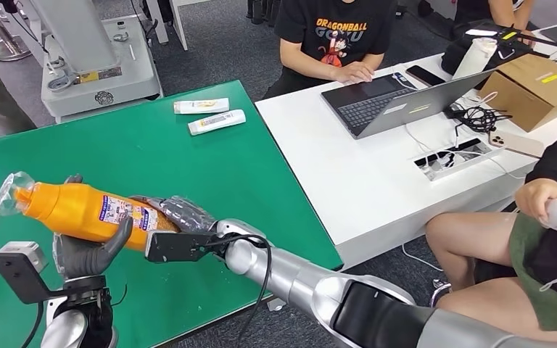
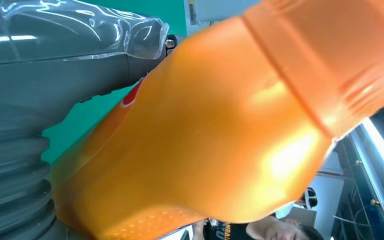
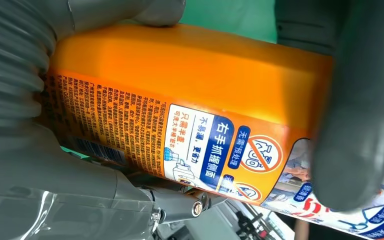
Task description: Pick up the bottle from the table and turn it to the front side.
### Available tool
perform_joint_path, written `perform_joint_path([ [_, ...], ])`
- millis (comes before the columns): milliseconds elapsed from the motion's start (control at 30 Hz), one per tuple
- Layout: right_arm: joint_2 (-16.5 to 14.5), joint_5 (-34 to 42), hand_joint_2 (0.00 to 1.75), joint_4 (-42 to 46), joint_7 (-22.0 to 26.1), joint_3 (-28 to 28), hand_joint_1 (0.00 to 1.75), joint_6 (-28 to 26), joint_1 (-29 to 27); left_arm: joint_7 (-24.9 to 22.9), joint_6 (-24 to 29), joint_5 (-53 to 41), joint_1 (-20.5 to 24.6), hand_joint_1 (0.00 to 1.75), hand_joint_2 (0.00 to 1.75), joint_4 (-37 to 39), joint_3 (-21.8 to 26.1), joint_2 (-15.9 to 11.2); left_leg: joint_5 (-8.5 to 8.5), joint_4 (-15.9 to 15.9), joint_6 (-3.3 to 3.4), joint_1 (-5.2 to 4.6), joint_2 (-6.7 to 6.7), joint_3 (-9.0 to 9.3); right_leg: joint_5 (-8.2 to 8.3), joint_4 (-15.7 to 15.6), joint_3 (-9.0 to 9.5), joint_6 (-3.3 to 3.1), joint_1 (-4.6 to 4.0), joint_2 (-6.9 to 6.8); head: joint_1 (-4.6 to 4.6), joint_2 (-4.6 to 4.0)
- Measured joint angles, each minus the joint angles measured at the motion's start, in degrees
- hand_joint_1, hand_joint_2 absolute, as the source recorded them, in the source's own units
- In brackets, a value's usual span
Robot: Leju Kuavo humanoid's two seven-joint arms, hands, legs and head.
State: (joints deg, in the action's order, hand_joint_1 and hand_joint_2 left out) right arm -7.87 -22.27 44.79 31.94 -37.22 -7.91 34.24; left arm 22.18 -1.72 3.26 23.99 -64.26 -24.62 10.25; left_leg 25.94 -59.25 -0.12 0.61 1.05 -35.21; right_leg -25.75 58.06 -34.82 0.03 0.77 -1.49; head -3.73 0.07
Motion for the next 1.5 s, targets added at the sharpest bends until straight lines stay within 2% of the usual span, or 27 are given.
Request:
perform_joint_path([
  [267, 0.0, -0.8, 1.75, -1.2, 0.0, -0.6, 1.75, 0.7, -0.3, -0.2, 0.1, -0.1, -0.8, 0.00, 1.75, 0.0, 0.3, -0.1, 0.00, 0.0, 0.00, 0.00, 0.00, 0.00, 0.00, 0.0, 0.00, 0.00, 0.00, 0.00, -0.01, 0.00],
  [367, 0.0, -0.9, 1.75, -1.4, 0.0, -0.8, 1.75, 0.7, -0.3, -0.3, -0.1, 0.1, -0.9, 0.09, 1.75, 0.0, 0.3, -0.1, 0.00, 0.0, 0.00, 0.00, 0.00, 0.00, 0.00, 0.0, 0.00, 0.00, 0.00, 0.00, -0.01, 0.00],
  [500, 0.0, -0.8, 1.75, -1.4, 0.0, -0.8, 1.75, 0.7, -0.3, -0.4, -0.5, 0.4, -0.9, 1.72, 1.75, 0.0, 0.2, -0.2, 0.00, 0.0, 0.00, 0.00, 0.00, 0.00, 0.00, 0.0, 0.00, 0.00, 0.00, 0.00, -0.01, 0.00],
  [1267, 0.0, -1.1, 1.75, -1.4, -0.1, -1.0, 1.75, -0.9, -0.4, -0.3, -1.3, 1.8, -1.2, 1.75, 1.75, 0.0, 0.2, -0.4, 0.00, 0.0, 0.00, 0.00, 0.00, 0.00, 0.00, 0.0, 0.00, 0.00, 0.00, 0.00, -0.01, 0.00],
  [1400, 0.0, -2.0, 1.75, -1.4, -0.3, -1.1, 0.13, -2.2, -0.7, -0.1, -1.3, 1.9, -1.2, 1.75, 1.75, 0.2, 0.3, -0.4, 0.00, 0.0, 0.00, 0.00, 0.01, 0.01, 0.00, 0.0, -0.01, 0.00, 0.00, 0.00, 0.00, 0.00],
  [1500, 0.0, -2.8, 1.75, -1.2, -0.8, -1.3, 0.00, -3.7, -0.8, -0.1, -1.3, 1.9, -1.2, 1.75, 1.75, 0.3, 0.3, -0.4, 0.00, 0.0, 0.00, 0.00, 0.01, 0.01, 0.00, 0.0, -0.02, 0.00, 0.00, 0.01, -0.01, 0.00],
])
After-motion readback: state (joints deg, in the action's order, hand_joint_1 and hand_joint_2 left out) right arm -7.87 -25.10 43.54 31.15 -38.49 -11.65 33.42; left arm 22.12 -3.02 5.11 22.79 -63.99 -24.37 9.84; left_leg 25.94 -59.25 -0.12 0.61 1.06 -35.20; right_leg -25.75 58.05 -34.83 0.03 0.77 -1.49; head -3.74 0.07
